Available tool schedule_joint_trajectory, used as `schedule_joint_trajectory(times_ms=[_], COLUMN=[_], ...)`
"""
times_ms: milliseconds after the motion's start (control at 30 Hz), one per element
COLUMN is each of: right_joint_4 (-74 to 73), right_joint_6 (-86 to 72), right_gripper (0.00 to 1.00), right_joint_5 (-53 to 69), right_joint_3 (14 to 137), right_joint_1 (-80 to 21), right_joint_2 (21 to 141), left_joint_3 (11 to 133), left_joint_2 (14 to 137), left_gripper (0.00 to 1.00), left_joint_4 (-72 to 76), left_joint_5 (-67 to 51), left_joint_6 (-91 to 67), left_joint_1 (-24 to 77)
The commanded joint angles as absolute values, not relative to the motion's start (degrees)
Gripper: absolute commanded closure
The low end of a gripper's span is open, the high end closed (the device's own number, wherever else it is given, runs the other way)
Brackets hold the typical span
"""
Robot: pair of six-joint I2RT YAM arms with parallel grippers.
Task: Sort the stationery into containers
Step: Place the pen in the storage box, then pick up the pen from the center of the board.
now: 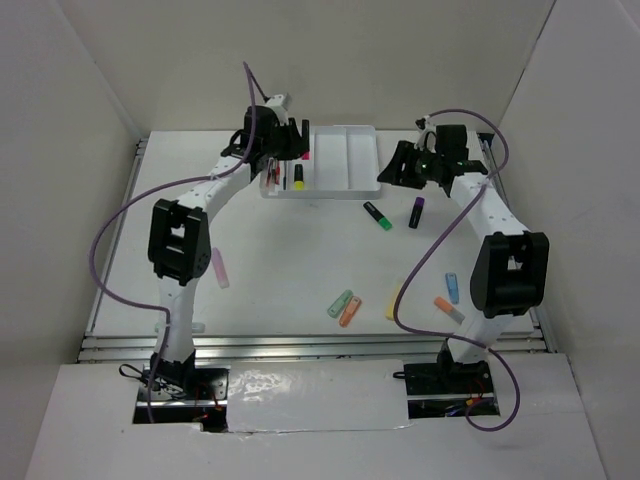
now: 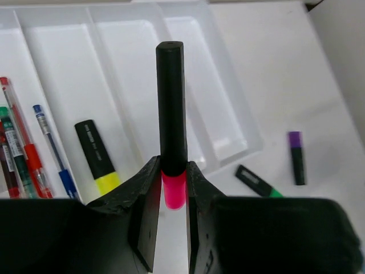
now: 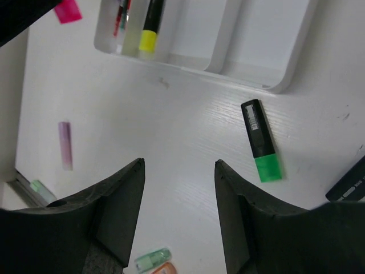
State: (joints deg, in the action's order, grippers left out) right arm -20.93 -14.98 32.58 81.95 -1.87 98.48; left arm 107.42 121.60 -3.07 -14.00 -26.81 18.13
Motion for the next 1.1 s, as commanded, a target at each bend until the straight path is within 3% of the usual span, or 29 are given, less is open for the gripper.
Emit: schedule_joint_trajectory(times_ms=[0, 467, 567, 700, 833, 1067], right_joint_4=[-25.0, -32.1, -34.1, -35.4, -37.3, -38.7], right_joint_6=[-9.0, -1.7, -0.6, 2.0, 4.1, 6.0], right_gripper=[0.41, 0.44, 0.44, 0.43, 0.43, 0.40], right_joint_5=[25.9, 16.3, 12.3, 7.3, 2.6, -3.5], right_joint_3=[80.5, 81.2, 83.5, 86.1, 90.8, 94.3], right_joint_1=[-3.3, -6.9, -8.9, -11.7, -13.9, -15.5], right_joint_2=[94.8, 98.3, 102.7, 107.5, 112.7, 119.4], left_joint_3=[112.8, 118.2, 117.5, 117.0, 116.8, 114.0], left_joint_2=[127.6, 140.4, 140.9, 140.5, 139.5, 134.0], left_gripper=[1.00, 0.99, 0.89, 0.64, 0.50, 0.42], left_joint_4=[-3.4, -0.6, 1.0, 1.8, 1.8, 2.0], left_joint_5=[-9.1, -10.2, -10.8, -12.7, -14.1, -17.8], left_joint_6=[-22.3, -25.8, -26.6, -27.1, -27.2, -28.3], left_joint_1=[18.5, 16.1, 15.7, 15.7, 15.8, 15.5])
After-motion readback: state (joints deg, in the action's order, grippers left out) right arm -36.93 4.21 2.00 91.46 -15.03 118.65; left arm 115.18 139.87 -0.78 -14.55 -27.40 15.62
